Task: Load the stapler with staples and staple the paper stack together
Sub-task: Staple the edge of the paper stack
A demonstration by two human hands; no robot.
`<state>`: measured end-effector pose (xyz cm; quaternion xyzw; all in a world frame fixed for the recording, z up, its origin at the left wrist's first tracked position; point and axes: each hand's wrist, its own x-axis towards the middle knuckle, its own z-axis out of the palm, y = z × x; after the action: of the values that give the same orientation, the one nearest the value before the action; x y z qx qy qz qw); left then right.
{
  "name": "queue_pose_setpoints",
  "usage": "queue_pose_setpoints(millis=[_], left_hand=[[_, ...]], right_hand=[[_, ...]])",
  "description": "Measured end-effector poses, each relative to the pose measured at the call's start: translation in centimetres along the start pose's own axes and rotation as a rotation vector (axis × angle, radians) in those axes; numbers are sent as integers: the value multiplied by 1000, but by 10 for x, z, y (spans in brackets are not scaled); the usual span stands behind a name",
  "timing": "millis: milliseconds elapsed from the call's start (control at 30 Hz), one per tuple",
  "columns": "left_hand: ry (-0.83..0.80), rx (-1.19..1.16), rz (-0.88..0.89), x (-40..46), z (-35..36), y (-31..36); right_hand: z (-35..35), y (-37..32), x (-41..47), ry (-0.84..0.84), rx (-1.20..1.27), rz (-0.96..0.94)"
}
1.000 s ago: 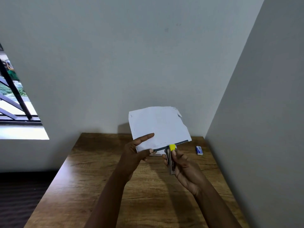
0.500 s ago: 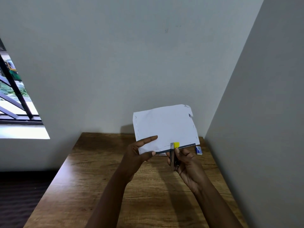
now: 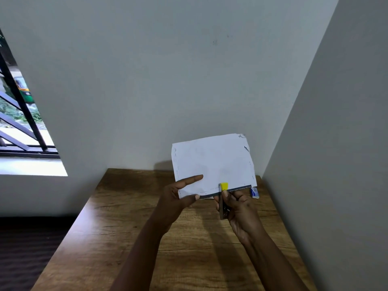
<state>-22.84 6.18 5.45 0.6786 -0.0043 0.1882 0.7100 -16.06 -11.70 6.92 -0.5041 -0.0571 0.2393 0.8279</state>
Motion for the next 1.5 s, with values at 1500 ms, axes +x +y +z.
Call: queue_pose_setpoints(millis=[1500], left_hand=[[314,-477,-254,-3,8,32]], right_hand=[[-69,-10,14,264,-663,39]])
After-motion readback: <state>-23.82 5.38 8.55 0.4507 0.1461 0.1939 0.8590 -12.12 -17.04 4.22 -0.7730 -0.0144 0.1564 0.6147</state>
